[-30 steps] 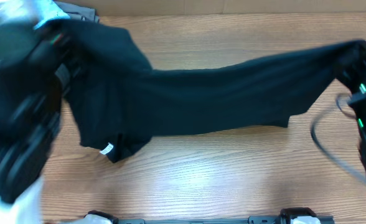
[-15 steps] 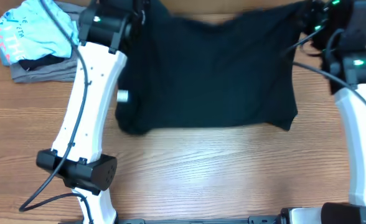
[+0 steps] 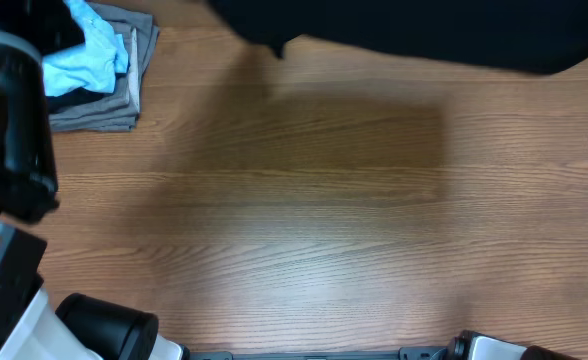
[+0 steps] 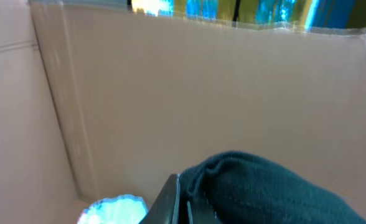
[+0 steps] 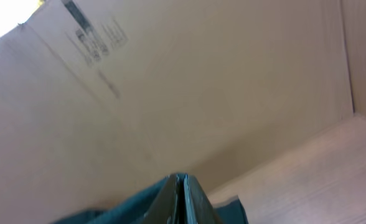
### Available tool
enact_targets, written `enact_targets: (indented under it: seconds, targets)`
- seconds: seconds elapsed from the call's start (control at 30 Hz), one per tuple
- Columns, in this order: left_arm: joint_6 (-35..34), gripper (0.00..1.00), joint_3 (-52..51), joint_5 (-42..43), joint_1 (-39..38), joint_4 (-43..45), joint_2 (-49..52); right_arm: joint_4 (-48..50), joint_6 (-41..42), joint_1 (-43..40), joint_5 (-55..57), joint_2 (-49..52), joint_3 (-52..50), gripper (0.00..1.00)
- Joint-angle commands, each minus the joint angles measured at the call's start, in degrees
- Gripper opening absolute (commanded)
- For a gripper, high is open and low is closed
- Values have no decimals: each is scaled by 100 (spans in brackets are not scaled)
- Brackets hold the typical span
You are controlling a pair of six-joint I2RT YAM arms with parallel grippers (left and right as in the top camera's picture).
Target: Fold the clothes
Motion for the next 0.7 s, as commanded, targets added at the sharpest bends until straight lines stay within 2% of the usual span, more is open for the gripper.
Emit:
enact_targets:
  seconds: [0.0, 0.2, 0.37, 0.5, 0.57, 0.67]
  targets:
    - [-535, 4, -337, 439, 35, -719, 802, -313, -24, -50, -184, 487, -538, 4]
    - [-1716, 4, -715, 439, 195, -2251, 1808, -409, -26, -50, -278, 520, -1976, 4]
    - [-1853, 4, -785, 573, 286, -2361, 2142, -474, -28, -168, -273, 520, -2579, 4]
    - [-1851, 4, -780, 188, 184, -2350, 1707, -511, -28, -286, -267, 245, -2564, 4]
    - [-1832, 4, -780, -142, -39, -2358, 1150, -483, -26, -284, -256, -212, -2555, 4]
    - [-1825, 4, -780, -70, -437, -2361, 557, -518, -22, -273, -258, -750, -2555, 4]
